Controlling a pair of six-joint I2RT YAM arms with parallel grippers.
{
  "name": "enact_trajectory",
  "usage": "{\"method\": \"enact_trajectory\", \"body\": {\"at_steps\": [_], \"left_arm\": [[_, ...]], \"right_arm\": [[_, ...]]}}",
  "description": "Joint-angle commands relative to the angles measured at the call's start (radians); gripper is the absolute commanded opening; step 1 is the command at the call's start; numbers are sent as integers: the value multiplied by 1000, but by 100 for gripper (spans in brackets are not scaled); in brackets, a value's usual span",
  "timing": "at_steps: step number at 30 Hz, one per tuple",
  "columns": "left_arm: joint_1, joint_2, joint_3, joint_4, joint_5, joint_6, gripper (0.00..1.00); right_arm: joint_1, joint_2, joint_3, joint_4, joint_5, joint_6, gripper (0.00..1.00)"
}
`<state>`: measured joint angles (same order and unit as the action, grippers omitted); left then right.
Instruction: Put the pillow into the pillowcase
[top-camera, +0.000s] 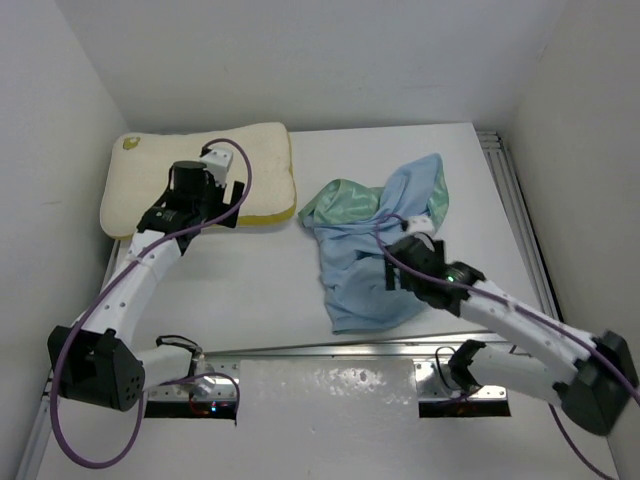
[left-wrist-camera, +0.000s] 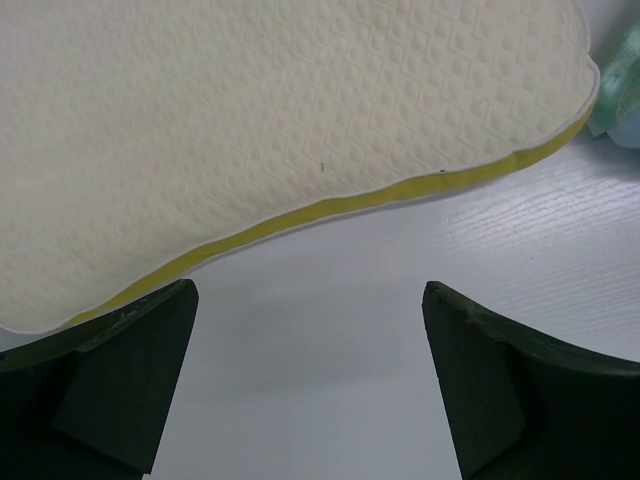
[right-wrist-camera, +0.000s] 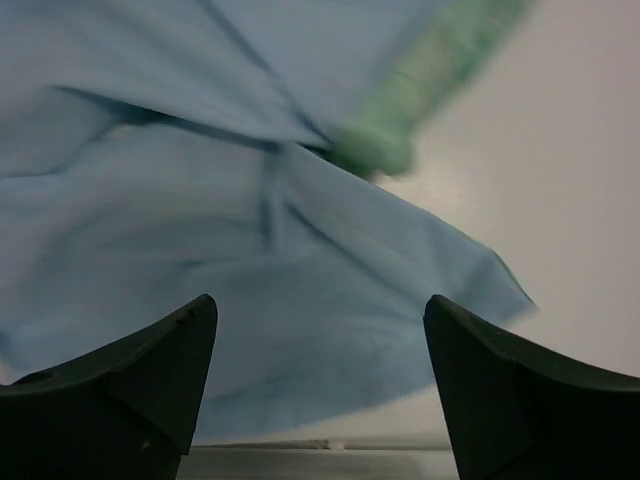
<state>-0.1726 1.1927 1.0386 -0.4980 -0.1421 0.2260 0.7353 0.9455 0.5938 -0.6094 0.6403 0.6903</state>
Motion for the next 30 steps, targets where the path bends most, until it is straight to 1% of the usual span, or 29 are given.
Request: {"method": "enact_trajectory", "body": {"at_steps": [1,2,3,5,6,8,10,11,12,15,17,18,19,20,21,23,24,25,26,27,28,29,30], "left_arm": [[13,-50,44,12,18,-14,93],[13,-59,38,3,15,-13,93],[13,-64,20,-4,6,-13,93],[13,-76,8,-31,-5,-22,93],[13,-81,3,-42,-8,-24,93],[13,-105,-17,-59,-2,-25,93],[13,-129,-37,-56,-8,-17,93],[13,-131,-46,-56,-14,-13,93],[13,-131,-48,-56,-31,-4,93],[13,-110,-31,-51,-57,6,93],[15,-94,-14,-51,-51,10,93],[15,-93,-8,-51,-48,13,93],[15,-88,-3,-51,-48,16,93],[15,-82,-2,-51,-48,22,93],[15,-81,-2,-50,-53,27,93],[15,-79,1,-51,-66,38,93],[15,-77,0,-50,-73,39,93],[15,-76,-2,-48,-76,41,93],[16,-74,-3,-47,-77,44,93],[16,-70,-3,-45,-76,44,93],[18,-68,-3,-43,-76,42,93],[18,-65,-2,-39,-76,42,93],[19,-62,0,-36,-76,42,93]], "right_arm": [[9,200,192,321,-382,-440,83],[10,255,225,329,-399,-468,84],[13,366,256,335,-406,-494,87],[19,476,374,323,-407,-549,88],[19,575,414,303,-410,-567,88],[21,659,519,245,-427,-633,89],[21,755,561,199,-433,-681,90],[21,782,584,188,-444,-683,90],[22,806,593,172,-452,-718,90],[21,927,650,82,-485,-767,87],[19,976,719,44,-458,-773,75],[19,1022,738,36,-441,-769,54],[18,1042,757,27,-429,-764,39],[10,1061,785,4,-410,-756,18],[6,1076,848,-6,-386,-721,0],[-5,1066,903,15,-343,-690,0],[-13,1040,916,54,-303,-623,0],[-25,957,910,98,-292,-591,0],[-65,910,899,147,-295,-551,0],[-94,862,876,230,-330,-463,0],[-147,767,864,261,-355,-421,0],[-168,719,847,322,-372,-369,0],[-183,672,801,357,-393,-370,0]]}}
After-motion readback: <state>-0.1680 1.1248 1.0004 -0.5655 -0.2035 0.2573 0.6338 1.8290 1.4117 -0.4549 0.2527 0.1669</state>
